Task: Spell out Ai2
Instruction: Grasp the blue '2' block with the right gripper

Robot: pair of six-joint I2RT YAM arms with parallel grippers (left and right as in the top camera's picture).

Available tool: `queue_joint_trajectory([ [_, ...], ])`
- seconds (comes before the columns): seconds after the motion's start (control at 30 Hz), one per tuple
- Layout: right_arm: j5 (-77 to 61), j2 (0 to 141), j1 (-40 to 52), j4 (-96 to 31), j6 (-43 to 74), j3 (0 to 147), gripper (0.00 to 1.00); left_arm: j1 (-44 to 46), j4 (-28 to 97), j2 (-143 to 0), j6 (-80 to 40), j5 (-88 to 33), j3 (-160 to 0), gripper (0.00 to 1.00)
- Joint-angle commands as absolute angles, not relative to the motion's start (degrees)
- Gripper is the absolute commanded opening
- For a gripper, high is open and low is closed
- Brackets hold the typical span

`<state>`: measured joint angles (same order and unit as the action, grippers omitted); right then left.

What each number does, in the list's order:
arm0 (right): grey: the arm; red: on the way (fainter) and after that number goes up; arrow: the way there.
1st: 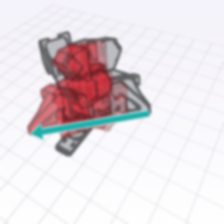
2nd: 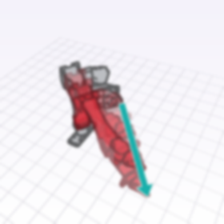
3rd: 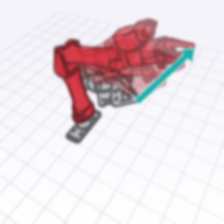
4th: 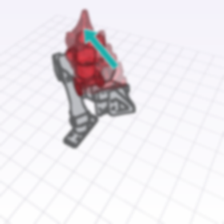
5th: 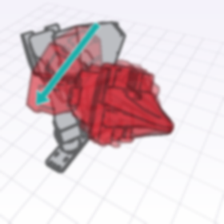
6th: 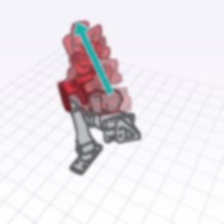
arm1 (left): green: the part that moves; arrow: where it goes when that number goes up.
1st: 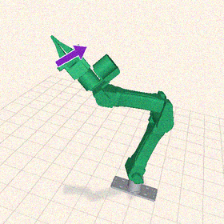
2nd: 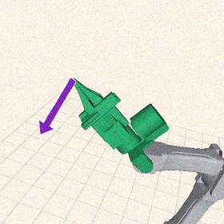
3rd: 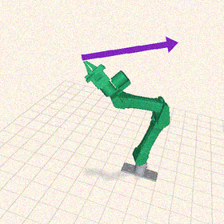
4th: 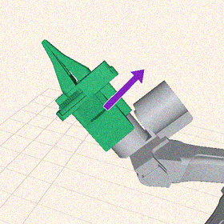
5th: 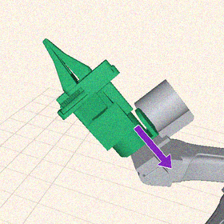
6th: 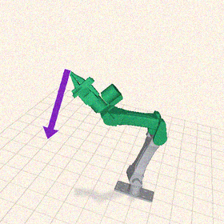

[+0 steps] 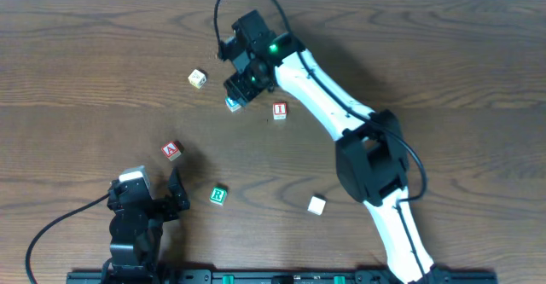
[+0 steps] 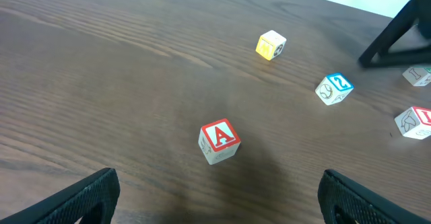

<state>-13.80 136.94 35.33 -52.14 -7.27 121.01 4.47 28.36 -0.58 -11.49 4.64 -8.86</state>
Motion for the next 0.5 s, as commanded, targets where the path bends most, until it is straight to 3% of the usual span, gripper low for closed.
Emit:
queue_joint_trajectory([
  [0.0,-16.1,138.89,37.21,-52.31,-9.93,121.01,0.68,4.05,28.42,-0.25,-10.28,4.67,-7.88,0.95],
  [0.47,-8.05,140.62,39.86,-50.13,-8.6,121.01,0.66,4.05,28.42,-0.25,-10.28,4.67,-7.88,0.95],
])
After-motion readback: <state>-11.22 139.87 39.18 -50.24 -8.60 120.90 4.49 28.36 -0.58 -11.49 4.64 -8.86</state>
